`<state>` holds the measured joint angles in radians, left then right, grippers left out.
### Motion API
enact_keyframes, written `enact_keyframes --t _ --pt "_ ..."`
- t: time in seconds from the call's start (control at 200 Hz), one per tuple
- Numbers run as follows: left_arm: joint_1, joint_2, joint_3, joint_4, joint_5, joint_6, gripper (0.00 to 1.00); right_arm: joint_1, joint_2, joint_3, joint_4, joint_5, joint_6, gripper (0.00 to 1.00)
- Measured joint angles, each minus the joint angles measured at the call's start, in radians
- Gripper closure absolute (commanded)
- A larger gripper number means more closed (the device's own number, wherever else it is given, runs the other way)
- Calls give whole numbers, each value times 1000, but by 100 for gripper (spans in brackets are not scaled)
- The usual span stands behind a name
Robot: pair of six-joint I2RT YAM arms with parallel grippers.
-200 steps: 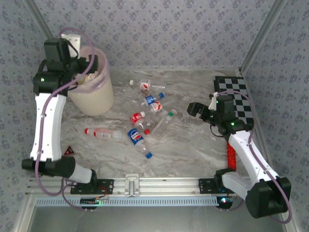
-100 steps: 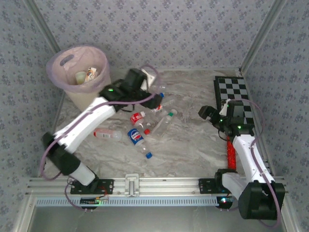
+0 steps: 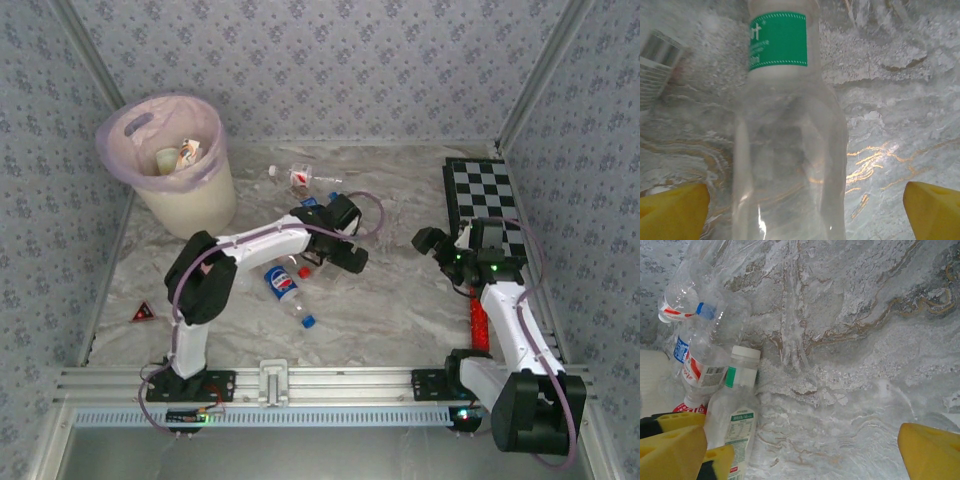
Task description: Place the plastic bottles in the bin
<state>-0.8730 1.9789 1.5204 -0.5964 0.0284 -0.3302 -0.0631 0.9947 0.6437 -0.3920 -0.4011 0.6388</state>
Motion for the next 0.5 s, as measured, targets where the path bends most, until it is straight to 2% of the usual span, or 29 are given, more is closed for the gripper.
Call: enact_keyframes --t 0.065,0.115,0.365,0.5 --pt "0 17 0 5 1 -8 1 0 13 0 6 0 2 0" --pt "0 24 0 7 0 -13 6 0 29 0 14 -1 6 0" --pt "1 26 2 23 -2 -27 41 18 113 0 56 -23 27 0" --pt "1 26 4 25 -2 -20 44 23 114 0 56 -22 26 0"
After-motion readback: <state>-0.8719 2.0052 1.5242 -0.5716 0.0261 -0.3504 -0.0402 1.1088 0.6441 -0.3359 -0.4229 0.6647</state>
